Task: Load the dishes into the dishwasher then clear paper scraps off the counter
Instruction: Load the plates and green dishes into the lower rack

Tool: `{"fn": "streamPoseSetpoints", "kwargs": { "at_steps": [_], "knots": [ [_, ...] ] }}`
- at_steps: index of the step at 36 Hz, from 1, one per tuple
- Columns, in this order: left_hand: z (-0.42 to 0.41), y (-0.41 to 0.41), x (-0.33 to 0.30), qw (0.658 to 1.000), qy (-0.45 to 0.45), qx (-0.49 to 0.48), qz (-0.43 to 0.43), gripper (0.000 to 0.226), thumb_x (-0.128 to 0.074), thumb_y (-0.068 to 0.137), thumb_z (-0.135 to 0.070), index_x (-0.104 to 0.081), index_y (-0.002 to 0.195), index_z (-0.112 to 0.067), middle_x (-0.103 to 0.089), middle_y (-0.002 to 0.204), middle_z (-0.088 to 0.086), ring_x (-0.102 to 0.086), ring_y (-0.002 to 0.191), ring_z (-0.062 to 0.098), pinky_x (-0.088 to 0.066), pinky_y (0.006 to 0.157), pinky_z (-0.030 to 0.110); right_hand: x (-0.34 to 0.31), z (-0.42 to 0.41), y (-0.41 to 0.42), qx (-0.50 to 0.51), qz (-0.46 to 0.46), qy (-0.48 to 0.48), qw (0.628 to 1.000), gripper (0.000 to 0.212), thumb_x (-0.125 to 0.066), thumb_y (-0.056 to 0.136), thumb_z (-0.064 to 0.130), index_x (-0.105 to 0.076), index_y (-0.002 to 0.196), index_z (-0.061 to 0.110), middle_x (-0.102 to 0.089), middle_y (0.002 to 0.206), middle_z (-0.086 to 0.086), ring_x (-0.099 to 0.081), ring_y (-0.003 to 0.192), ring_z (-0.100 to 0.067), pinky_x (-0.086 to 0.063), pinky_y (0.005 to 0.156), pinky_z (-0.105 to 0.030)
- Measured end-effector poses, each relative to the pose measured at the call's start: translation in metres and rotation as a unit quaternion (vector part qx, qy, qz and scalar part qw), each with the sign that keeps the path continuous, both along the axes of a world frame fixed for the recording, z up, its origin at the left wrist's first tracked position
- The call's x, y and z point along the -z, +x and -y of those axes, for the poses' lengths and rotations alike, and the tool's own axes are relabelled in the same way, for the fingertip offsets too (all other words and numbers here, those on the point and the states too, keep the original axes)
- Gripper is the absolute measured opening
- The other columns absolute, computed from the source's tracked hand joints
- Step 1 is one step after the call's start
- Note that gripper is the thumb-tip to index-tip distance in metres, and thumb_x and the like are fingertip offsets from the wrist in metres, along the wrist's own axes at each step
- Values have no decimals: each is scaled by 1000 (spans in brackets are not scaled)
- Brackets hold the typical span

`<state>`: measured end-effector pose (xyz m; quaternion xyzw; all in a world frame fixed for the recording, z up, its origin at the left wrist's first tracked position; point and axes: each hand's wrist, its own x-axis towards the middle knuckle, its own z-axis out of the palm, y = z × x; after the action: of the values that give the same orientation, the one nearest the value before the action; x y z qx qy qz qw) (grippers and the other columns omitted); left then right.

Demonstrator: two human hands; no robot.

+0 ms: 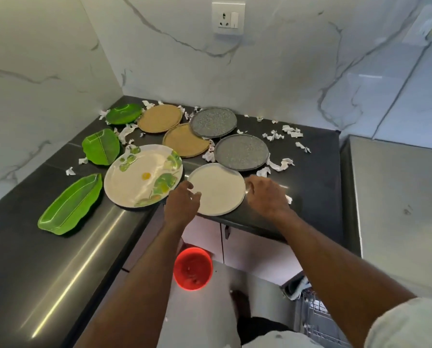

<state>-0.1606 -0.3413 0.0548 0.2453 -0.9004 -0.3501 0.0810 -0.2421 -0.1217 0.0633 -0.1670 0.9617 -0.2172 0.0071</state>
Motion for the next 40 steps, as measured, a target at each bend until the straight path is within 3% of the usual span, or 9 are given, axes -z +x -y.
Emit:
{"fn": "streamPoseSetpoints", "kwargs": {
  "at_steps": [11,16,19,23,26,30,34,38,40],
  "knots": [
    [31,-65,38,980,6,-72,184,57,-70,88,-41,-51,130,-7,-59,128,16,-56,118,38,-49,95,48,34,21,-94,121,219,-86,964,34,-50,92,21,-65,120,9,-66,121,-13,-58,115,-33,-45,92,-36],
    [35,-75,49,971,21,-91,218,58,-70,88,-42,-52,131,-8,-58,131,15,-55,121,37,-47,95,47,86,43,-136,235,323,-211,892,25,-53,77,26,-65,87,7,-71,99,-15,-67,98,-38,-56,81,-48],
    [33,-80,54,968,29,-111,224,56,-71,87,-41,-53,129,-9,-60,130,14,-56,119,38,-47,94,47,96,52,-144,308,351,-294,834,24,-53,73,21,-66,88,8,-72,101,-16,-69,95,-36,-58,78,-48],
    [33,-85,58,963,56,-145,220,56,-72,87,-37,-52,129,-6,-60,128,16,-57,117,39,-50,92,49,63,64,-136,374,369,-378,762,18,-52,87,10,-66,96,3,-71,97,-15,-60,64,-21,-40,45,-28],
    [35,-87,62,958,59,-163,229,55,-72,84,-35,-52,128,-7,-61,126,17,-59,114,40,-53,92,53,61,66,-139,404,374,-421,721,23,-52,90,7,-64,108,-2,-69,95,-14,-56,58,-15,-36,43,-26],
    [34,-88,69,952,57,-179,240,47,-69,85,-24,-52,126,-8,-60,126,17,-58,115,40,-53,91,52,54,67,-142,425,388,-466,672,15,-51,92,3,-59,104,2,-59,76,-6,-52,57,-11,-36,43,-24],
    [34,-92,75,948,64,-196,243,43,-67,84,-16,-51,124,-8,-59,125,19,-57,115,41,-55,90,55,55,66,-146,437,357,-477,674,18,-56,91,10,-65,102,-2,-59,69,-6,-51,54,-13,-37,47,-27],
    [33,-94,77,945,60,-196,255,47,-66,83,-11,-49,127,-2,-53,131,23,-51,121,45,-52,93,54,57,61,-152,445,345,-477,675,26,-66,91,24,-65,108,4,-68,93,-9,-56,63,-14,-43,50,-27],
    [32,-95,77,942,58,-200,263,52,-66,83,-11,-47,130,-1,-48,136,24,-50,121,47,-52,94,55,56,58,-155,444,349,-476,674,22,-66,93,24,-63,105,6,-65,90,-8,-52,60,-13,-42,49,-27]
  ]
}}
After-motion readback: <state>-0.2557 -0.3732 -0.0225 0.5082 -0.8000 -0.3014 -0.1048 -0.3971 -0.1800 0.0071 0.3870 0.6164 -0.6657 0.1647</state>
